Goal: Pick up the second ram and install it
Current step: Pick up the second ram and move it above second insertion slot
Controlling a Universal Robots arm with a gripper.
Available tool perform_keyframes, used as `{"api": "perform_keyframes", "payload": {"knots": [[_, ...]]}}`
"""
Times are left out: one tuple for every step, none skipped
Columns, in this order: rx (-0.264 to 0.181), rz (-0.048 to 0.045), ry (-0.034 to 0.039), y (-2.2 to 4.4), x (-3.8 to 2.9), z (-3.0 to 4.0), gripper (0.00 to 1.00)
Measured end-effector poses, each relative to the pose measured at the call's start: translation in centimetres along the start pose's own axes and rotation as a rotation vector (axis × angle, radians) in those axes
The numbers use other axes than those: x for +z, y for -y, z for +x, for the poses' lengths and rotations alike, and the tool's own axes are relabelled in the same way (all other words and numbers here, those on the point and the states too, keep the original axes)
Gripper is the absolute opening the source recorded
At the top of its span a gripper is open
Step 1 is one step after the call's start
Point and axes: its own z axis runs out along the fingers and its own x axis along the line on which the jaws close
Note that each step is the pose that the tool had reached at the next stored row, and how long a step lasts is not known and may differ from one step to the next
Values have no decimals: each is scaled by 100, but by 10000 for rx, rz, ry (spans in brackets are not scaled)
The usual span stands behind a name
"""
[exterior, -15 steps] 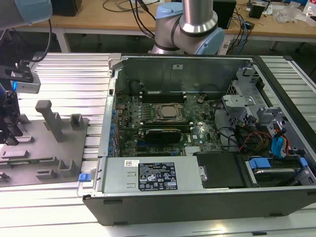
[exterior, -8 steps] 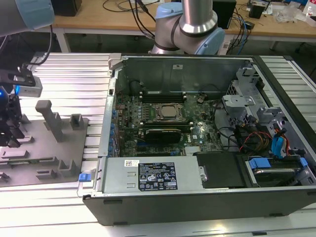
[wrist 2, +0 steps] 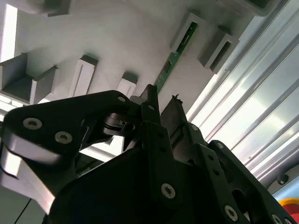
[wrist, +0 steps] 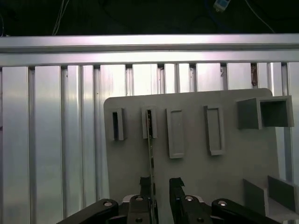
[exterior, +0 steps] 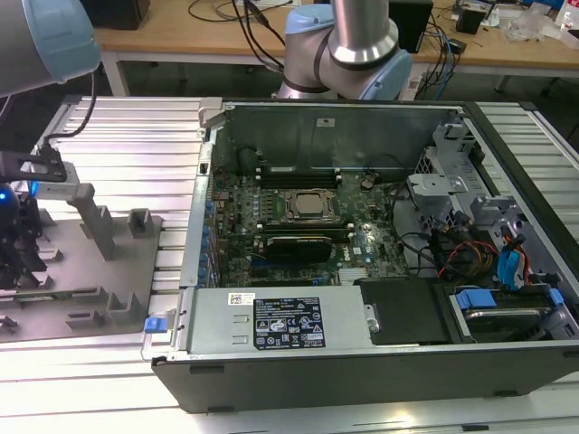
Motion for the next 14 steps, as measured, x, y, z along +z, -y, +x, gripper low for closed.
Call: {"api": "perform_keyframes", "payload": {"knots": [[-4,0,15,2,32,17,30],[-9,1,25,3,59,26,30],[-22,-1,24,3,101,28,30],[-35,-1,24,6,133,29,30],[-42,-2,23,7,154,29,30],[-51,-2,23,8,178,31,30],[-67,-2,22,10,213,39,30],[-74,-3,21,11,230,46,30],[-90,-2,22,12,260,55,30],[-121,-2,20,12,289,60,30],[-156,-5,18,13,321,62,30],[-174,-4,18,14,339,63,30],[-213,-5,27,16,381,64,30],[-225,-7,35,15,391,64,30]]}}
